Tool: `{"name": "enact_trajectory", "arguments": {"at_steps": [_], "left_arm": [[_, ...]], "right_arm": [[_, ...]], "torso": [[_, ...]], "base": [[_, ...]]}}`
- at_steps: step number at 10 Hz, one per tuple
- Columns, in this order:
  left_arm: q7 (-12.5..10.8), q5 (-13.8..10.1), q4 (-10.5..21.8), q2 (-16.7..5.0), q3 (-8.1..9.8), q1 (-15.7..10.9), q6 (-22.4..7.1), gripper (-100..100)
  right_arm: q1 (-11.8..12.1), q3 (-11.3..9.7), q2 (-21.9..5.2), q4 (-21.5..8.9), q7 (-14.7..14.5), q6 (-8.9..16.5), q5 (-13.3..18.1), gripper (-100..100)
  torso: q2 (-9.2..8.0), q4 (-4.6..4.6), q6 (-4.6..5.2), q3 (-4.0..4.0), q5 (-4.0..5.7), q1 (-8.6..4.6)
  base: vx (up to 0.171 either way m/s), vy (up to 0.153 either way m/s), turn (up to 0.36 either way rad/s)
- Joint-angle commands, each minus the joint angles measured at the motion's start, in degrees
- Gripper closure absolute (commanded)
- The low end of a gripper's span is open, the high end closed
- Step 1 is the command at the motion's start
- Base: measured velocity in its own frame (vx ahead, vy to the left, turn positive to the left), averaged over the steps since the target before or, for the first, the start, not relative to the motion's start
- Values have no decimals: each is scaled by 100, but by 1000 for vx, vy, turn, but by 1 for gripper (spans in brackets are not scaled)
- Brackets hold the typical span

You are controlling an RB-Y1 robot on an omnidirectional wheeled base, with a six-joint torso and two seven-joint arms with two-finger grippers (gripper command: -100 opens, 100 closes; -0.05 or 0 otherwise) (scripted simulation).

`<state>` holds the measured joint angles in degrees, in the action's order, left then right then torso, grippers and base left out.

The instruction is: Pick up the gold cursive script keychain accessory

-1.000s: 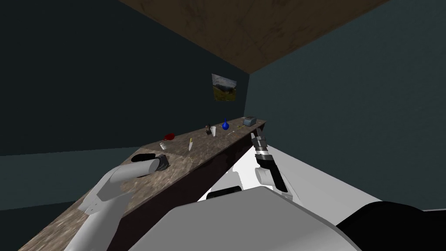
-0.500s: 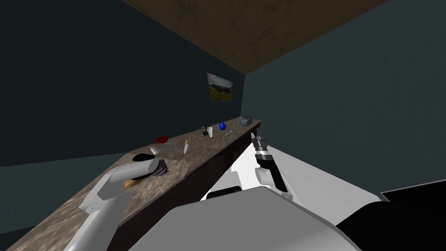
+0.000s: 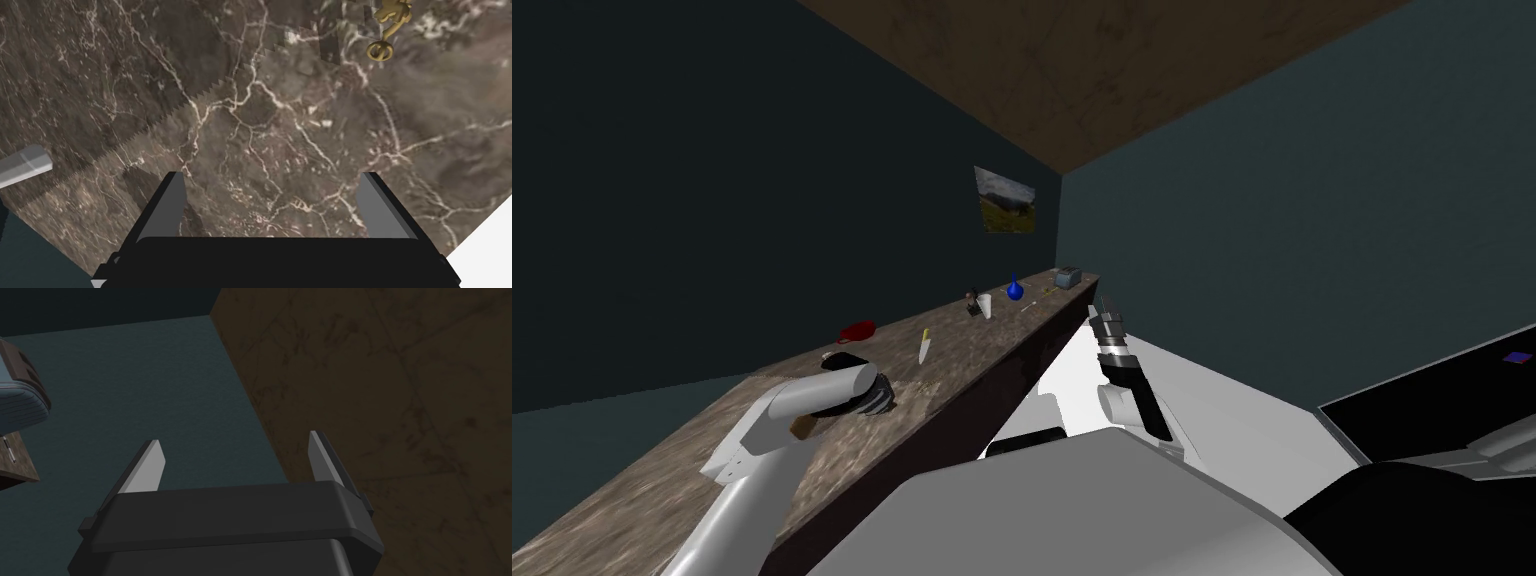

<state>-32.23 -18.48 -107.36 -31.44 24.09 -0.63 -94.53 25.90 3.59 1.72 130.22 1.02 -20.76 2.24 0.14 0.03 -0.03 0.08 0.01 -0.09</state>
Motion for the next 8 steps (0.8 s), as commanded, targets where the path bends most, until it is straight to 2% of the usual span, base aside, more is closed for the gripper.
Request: {"name": "enact_trajectory", "arguments": {"at_steps": [1,4,5,8], "left_arm": [[-33,-16,40,9,6,-1,-198,-100],[-159,-94,289,60,15,-35,-783,-100],[-159,-94,289,60,15,-35,-841,-100],[-224,-141,449,118,9,-43,-1262,-100]], "right_arm": [[0,0,0,0,0,0,0,0],[0,0,0,0,0,0,0,0],[0,0,0,0,0,0,0,0],[0,0,0,0,0,0,0,0]], "torso": [[0,0,0,0,0,0],[2,1,2,1,0,-2],[4,1,-2,3,0,-1],[-1,0,-2,0,0,1]], "base": [[29,-15,-99],[42,-19,-224],[41,-2,-37],[36,-9,-141]]}}
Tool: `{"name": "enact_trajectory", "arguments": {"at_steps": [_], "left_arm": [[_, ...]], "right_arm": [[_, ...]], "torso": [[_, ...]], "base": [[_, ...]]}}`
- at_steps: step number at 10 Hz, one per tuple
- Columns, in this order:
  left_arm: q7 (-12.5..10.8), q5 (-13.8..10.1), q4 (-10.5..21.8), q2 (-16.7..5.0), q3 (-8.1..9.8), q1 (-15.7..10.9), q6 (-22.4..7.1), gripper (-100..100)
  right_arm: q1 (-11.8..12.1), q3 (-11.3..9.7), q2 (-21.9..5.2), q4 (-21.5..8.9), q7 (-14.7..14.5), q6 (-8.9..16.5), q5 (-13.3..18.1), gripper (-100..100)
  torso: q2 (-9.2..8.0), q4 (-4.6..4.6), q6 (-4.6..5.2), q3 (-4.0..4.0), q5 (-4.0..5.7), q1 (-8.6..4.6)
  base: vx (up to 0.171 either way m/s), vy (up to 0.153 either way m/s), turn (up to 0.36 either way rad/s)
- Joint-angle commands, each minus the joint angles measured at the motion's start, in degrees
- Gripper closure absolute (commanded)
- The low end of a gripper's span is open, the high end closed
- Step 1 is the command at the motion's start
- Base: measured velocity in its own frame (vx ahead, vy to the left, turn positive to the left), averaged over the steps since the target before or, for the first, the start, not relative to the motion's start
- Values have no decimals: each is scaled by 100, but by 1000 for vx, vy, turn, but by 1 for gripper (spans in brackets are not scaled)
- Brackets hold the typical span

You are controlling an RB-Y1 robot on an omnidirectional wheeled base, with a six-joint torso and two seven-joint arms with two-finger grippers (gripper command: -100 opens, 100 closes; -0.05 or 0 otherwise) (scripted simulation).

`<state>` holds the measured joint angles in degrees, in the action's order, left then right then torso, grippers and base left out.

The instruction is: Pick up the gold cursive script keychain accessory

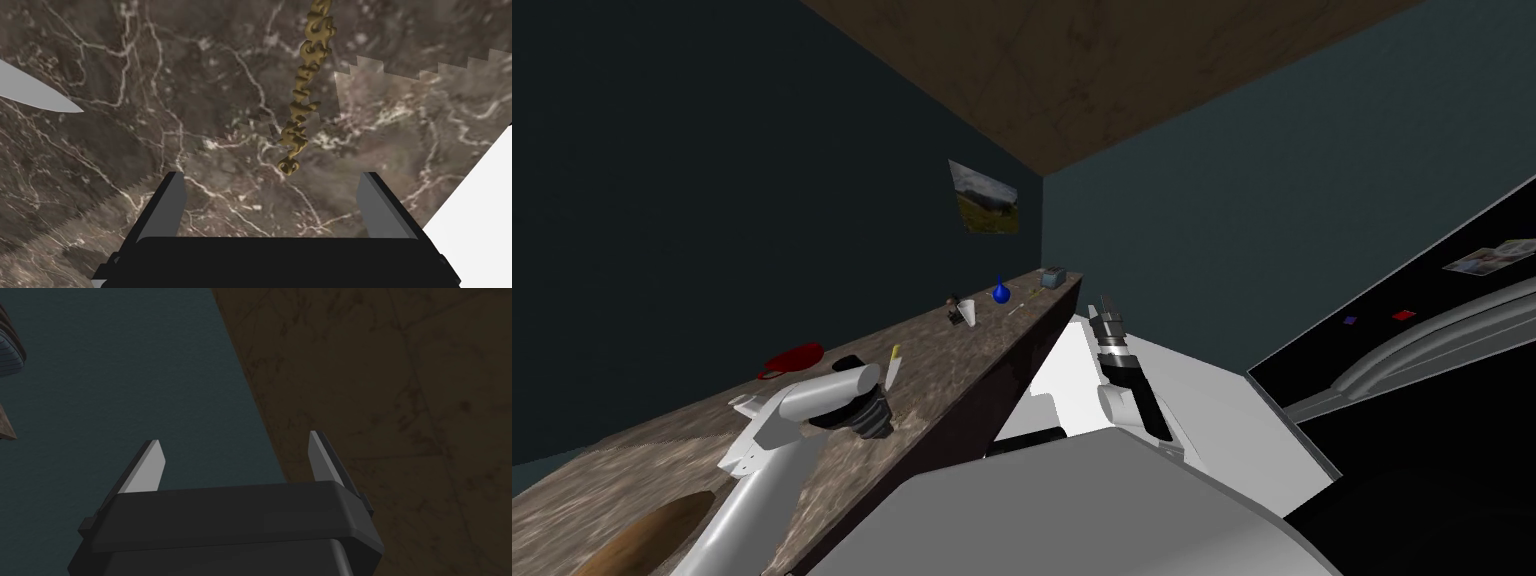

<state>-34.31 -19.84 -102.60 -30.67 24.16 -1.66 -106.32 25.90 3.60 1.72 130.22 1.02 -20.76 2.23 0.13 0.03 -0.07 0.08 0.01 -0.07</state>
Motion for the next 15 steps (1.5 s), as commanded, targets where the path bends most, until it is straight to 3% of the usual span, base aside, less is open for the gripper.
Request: {"name": "enact_trajectory", "arguments": {"at_steps": [1,2,3,4,7,8,9,13,14,15], "left_arm": [[-26,-14,1,54,-1,60,-166,-100],[-15,-13,19,18,1,9,-116,-100],[-18,-14,20,21,0,12,-139,0],[36,38,205,64,-36,16,70,-100],[102,102,436,119,-82,23,329,-100],[88,83,387,101,-68,19,259,-100],[93,86,398,103,-70,19,281,100],[93,89,392,96,-66,15,280,100],[93,89,391,95,-66,15,281,0],[49,50,251,75,-45,17,122,100]], "right_arm": [[0,0,0,0,0,0,0,0],[0,0,0,0,0,0,0,0],[0,0,0,0,0,0,0,0],[0,0,0,0,0,0,0,0],[0,0,0,0,0,0,0,0],[0,0,0,0,0,0,0,0],[0,0,0,0,0,0,0,0],[0,0,0,0,0,0,0,0],[0,0,0,0,0,0,0,0],[0,0,0,0,0,0,0,0]], "torso": [[0,0,0,0,0,0],[-2,0,-2,-1,-1,2],[-9,-2,-3,-5,-1,3],[-13,-3,-3,-8,-1,3],[-15,-3,-3,-9,-1,4],[-15,-3,-3,-9,-1,4],[-16,-4,-3,-9,-1,4],[-11,1,-1,-4,-10,10],[-10,2,-1,-4,-10,10],[-10,2,-1,-3,-11,10]], "base": [[33,-1,-69],[13,-1,-9],[0,0,0],[0,0,0],[1,0,4],[0,0,0],[0,0,0],[0,0,0],[0,0,0],[-3,-1,-13]]}}
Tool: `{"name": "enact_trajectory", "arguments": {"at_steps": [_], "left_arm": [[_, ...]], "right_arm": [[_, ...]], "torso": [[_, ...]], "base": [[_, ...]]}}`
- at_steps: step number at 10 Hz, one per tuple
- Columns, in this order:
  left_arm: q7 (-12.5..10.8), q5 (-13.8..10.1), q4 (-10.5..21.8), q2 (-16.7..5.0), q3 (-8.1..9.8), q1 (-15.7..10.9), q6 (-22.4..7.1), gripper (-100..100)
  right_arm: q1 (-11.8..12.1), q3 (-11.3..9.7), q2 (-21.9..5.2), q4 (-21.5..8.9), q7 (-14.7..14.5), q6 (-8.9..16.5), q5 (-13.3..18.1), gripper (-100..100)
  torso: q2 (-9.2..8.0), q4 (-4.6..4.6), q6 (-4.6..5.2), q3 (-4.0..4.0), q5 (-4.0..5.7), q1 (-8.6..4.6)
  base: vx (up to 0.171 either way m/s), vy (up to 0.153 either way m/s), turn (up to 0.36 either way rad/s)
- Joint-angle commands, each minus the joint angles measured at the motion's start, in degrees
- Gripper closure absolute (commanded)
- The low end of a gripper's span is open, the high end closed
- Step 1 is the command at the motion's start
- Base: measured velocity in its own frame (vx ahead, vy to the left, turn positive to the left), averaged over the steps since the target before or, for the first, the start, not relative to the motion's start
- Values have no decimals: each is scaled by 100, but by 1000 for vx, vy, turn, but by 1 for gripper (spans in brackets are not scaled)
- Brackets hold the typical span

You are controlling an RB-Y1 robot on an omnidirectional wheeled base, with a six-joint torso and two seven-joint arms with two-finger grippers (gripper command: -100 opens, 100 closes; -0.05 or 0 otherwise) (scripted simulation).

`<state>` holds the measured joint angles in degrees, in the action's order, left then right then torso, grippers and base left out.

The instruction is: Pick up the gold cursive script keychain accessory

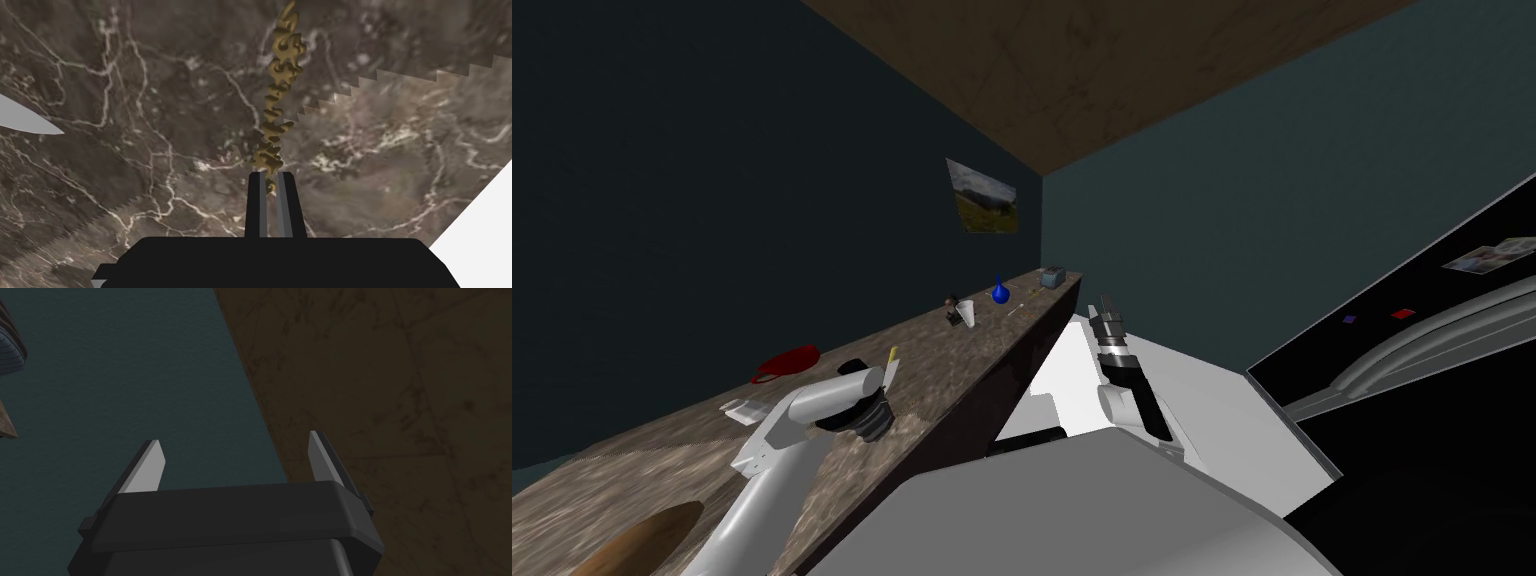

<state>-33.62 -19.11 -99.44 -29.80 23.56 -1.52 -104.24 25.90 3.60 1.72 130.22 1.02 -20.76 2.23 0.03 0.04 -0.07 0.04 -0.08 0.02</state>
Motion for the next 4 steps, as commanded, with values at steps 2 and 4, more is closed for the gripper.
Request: {"name": "enact_trajectory", "arguments": {"at_steps": [2,4], "left_arm": [[-74,-73,-250,-56,51,-2,-294,100],[-62,-58,-201,-45,39,-7,-240,0]], "right_arm": [[0,0,0,0,0,0,0,0],[0,0,0,0,0,0,0,0]], "torso": [[-1,0,0,-1,1,-2],[-1,1,-1,0,-1,0]], "base": [[-2,-1,-8],[0,0,0]]}}
